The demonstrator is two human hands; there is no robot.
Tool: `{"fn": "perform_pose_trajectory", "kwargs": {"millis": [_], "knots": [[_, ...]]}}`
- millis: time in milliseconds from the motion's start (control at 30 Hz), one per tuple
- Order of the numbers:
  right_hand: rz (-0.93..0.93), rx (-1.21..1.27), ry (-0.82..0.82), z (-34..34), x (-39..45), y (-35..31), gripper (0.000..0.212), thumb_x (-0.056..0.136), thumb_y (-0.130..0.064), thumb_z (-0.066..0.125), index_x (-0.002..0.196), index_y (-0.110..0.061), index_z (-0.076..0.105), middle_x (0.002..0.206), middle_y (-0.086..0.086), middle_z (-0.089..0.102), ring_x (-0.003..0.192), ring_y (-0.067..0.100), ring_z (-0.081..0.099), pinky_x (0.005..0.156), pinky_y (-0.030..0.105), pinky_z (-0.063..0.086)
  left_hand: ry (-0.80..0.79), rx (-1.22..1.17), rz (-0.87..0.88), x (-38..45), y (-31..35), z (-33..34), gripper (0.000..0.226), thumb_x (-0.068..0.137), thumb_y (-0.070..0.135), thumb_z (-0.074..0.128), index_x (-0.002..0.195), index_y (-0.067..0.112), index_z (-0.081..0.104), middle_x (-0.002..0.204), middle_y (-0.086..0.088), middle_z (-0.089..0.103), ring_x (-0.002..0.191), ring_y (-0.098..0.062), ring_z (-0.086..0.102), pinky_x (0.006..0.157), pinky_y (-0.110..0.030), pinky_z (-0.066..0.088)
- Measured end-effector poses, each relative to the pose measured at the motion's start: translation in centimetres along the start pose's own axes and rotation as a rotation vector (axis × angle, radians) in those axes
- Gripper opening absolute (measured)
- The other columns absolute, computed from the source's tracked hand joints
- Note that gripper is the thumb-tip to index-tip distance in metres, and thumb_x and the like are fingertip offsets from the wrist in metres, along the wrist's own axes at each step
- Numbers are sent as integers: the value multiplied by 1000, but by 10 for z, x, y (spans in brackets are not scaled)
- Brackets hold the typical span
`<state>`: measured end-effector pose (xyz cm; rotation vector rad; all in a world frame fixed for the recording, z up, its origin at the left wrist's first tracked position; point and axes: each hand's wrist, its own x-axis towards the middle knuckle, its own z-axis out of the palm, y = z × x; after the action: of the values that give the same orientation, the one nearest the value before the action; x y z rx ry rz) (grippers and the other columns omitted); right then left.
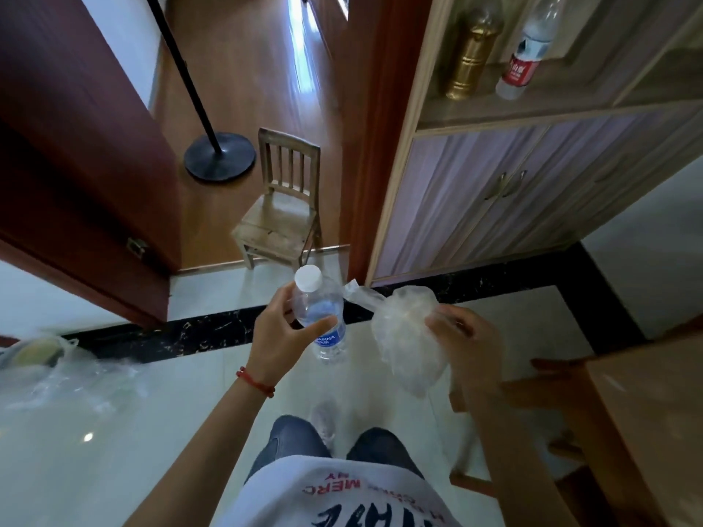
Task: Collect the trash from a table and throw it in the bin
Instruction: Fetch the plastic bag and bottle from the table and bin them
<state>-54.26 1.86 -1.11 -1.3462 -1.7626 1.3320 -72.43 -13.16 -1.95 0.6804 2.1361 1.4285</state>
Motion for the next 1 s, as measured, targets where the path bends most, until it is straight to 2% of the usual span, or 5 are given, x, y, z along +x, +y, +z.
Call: {"fn": "perform_pose_trajectory", "kwargs": {"millis": [300, 433, 567, 700, 1000], "knots": [[38, 52, 98, 12, 79, -15, 12, 77, -4, 69, 88, -9, 72, 70, 2, 67, 57, -3, 56, 54, 7, 43, -99, 36, 73, 104, 18, 29, 65, 65, 15, 80, 123, 6, 50, 112, -4, 61, 97, -16, 59, 73, -4, 46], [40, 30, 100, 2, 119, -14, 13, 77, -4, 69, 86, -13, 70, 61, -16, 65, 57, -6, 58, 53, 5, 41, -147, 20, 76, 143, 30, 56, 82, 56, 40, 80, 125, 7, 50, 113, -7, 63, 99, -17, 61, 80, -14, 50], [86, 51, 134, -11, 149, -13, 13, 78, -5, 69, 87, -14, 70, 68, -9, 66, 56, -5, 57, 52, 6, 41, -184, 89, 117, 176, 43, 88, 65, 66, 19, 80, 123, 12, 51, 113, -3, 63, 98, -17, 61, 70, -5, 46], [129, 80, 206, -29, 163, -12, 13, 81, -6, 66, 88, -17, 69, 73, -9, 65, 60, -8, 58, 54, 4, 43, -217, 116, 155, 200, 58, 117, 57, 66, 19, 80, 116, 9, 53, 104, -2, 62, 93, -19, 60, 73, -17, 47], [222, 186, 509, -66, 176, 1, 15, 81, 0, 65, 87, -14, 66, 78, -7, 65, 64, -8, 61, 59, 7, 48, -583, 18, 120, 253, 93, 192, 73, 51, 45, 78, 114, 14, 55, 106, -1, 63, 103, -19, 59, 85, -28, 50]]}}
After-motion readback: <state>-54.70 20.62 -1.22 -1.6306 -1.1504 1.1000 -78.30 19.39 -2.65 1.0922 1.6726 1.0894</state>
